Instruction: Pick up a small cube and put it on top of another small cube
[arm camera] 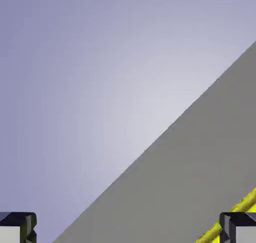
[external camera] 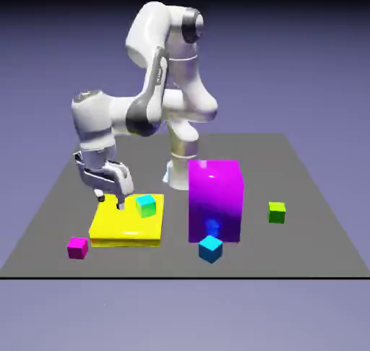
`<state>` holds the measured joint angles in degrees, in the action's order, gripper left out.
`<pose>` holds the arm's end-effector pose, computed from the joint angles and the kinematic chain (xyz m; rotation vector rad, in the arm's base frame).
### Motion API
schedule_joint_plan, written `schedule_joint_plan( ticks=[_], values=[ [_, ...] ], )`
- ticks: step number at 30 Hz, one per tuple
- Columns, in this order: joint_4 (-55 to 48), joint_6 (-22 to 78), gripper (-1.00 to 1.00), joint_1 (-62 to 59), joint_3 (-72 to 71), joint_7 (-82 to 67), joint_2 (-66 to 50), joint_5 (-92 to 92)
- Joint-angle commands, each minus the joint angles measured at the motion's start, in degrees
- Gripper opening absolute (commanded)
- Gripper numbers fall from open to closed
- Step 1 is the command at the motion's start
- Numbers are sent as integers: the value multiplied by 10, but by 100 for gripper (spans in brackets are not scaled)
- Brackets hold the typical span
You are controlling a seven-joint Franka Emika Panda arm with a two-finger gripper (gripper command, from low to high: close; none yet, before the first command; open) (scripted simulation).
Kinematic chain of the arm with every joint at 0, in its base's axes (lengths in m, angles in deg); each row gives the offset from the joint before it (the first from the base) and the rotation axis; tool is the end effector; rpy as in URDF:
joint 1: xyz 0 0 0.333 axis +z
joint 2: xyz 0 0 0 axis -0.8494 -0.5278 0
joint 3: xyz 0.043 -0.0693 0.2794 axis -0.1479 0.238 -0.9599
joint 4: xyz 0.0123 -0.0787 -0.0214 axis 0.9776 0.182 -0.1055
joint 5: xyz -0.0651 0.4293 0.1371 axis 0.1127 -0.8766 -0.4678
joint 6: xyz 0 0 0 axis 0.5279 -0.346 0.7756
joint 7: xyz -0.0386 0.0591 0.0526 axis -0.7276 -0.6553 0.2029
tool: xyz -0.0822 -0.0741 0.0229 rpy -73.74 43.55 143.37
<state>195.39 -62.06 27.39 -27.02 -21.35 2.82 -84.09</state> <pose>0.5615 -0.2617 0.2441 -1.9382 2.2002 0.1802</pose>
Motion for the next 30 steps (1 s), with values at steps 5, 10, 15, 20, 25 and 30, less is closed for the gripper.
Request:
schedule_joint_plan(
  ticks=[5, 10, 15, 20, 25, 30],
  values=[
    [-96, 102, 0, -71, -11, 42, -104, -36],
    [-192, 204, 0, -142, -22, 83, -208, -72],
    [-288, 307, 0, -213, -33, 125, -311, -107],
    [-384, 409, 0, -283, -44, 167, -415, -143],
    [-336, 356, 0, -276, -51, 152, -434, -160],
    [-368, 391, -100, -285, -48, 163, -432, -154]
  ],
)
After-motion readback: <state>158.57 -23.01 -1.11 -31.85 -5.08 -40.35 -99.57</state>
